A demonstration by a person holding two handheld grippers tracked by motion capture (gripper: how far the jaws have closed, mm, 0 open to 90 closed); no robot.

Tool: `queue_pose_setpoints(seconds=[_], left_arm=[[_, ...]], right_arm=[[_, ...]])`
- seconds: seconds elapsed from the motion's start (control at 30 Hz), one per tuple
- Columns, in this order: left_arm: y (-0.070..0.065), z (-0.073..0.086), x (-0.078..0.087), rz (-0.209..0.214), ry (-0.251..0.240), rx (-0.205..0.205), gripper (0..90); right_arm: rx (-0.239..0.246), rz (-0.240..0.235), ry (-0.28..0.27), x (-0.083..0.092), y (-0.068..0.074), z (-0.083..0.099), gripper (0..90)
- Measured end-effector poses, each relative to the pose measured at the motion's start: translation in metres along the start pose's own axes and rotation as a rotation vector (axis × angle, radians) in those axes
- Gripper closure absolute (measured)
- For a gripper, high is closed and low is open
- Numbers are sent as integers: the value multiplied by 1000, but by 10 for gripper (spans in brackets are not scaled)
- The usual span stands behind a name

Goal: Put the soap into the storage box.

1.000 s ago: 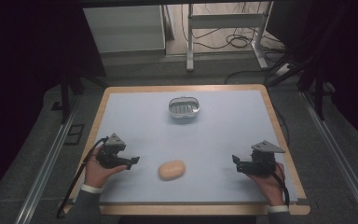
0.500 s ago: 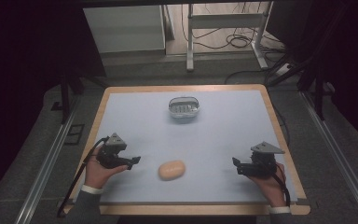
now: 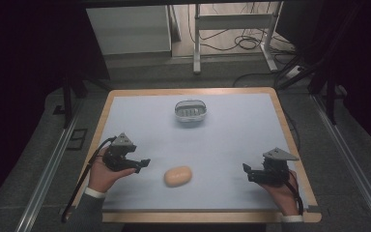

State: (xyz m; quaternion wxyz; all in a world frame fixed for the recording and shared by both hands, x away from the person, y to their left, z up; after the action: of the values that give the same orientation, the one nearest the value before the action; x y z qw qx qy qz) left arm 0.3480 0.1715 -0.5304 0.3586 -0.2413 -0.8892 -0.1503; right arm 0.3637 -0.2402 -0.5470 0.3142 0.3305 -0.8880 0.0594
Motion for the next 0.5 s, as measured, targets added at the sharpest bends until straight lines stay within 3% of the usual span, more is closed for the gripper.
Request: queue_pose_setpoints(seconds=[0.5], left_arm=[[-18, -14, 4, 25, 13, -73, 210]], right_arm=[[1, 4, -9, 3, -2, 1, 83]])
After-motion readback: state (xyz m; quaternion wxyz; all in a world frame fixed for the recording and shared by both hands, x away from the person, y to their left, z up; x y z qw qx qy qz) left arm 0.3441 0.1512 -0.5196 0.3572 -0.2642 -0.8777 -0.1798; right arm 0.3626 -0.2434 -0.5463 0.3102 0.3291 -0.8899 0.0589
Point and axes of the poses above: each handheld gripper's, and its own axes: x roughly backward along the jaws, z roughly out of its underside, y roughly to its left, the point moved 8 cm from there along -x, roughly forward along the jaws, and after that the axes turned 13 degrees about -z, right-handed, at the moved point
